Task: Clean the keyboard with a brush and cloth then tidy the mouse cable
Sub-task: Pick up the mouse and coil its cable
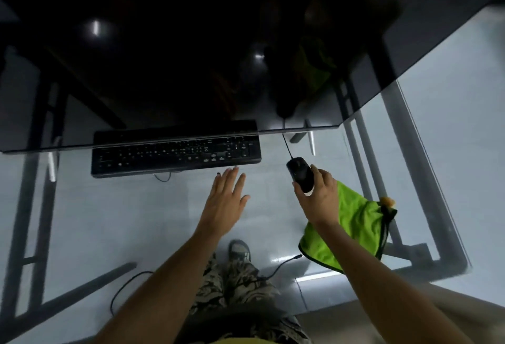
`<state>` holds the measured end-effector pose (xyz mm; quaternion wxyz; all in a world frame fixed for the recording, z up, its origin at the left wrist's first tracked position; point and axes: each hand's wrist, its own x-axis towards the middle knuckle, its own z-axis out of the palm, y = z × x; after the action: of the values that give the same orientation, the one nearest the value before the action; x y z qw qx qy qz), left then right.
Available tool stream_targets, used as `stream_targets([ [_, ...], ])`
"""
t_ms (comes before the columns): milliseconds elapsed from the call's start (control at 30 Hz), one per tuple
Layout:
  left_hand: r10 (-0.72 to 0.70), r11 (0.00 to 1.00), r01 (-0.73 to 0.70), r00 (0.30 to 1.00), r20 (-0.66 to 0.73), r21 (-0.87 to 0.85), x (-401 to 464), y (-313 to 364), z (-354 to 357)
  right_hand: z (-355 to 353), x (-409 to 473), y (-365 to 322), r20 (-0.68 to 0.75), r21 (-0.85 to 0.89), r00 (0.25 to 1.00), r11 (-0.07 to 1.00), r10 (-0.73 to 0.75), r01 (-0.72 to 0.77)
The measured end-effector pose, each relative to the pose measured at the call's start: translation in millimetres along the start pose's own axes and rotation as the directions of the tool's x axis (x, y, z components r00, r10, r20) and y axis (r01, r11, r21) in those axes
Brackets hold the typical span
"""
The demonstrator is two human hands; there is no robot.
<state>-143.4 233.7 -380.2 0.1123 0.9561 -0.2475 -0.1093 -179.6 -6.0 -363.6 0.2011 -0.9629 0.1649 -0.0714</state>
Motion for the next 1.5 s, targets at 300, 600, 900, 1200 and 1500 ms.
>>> stream_targets([
  [300, -0.021, 0.999, 0.016, 0.991, -0.131, -0.038, 0, 3, 11, 20, 32, -17, 0.025, 0.065, 1.000, 0.998, 0.008, -0.010],
  [600, -0.023, 0.999, 0.019, 0.990, -0.137, -0.029, 1, 3, 14, 36, 75, -38, 0.008, 0.064, 0.998, 0.996, -0.065, 0.065],
  [900, 0.005, 1.000, -0.007, 0.995, -0.096, -0.013, -4, -2, 5, 21, 71, -41, 0.059, 0.209, 0.998, 0.978, 0.006, -0.019],
  [1200, -0.104, 0.995, 0.104, 0.981, -0.166, -0.006, -71, -27, -55, -32, -33, -79, 0.556, 0.238, 0.615, 0.816, -0.559, 0.527],
  [1500, -0.221, 0.975, 0.221, 0.955, -0.196, -0.021, -136, -55, -66, -8, -127, -107, 0.829, 0.016, 0.238, 0.447, -0.506, 0.894],
])
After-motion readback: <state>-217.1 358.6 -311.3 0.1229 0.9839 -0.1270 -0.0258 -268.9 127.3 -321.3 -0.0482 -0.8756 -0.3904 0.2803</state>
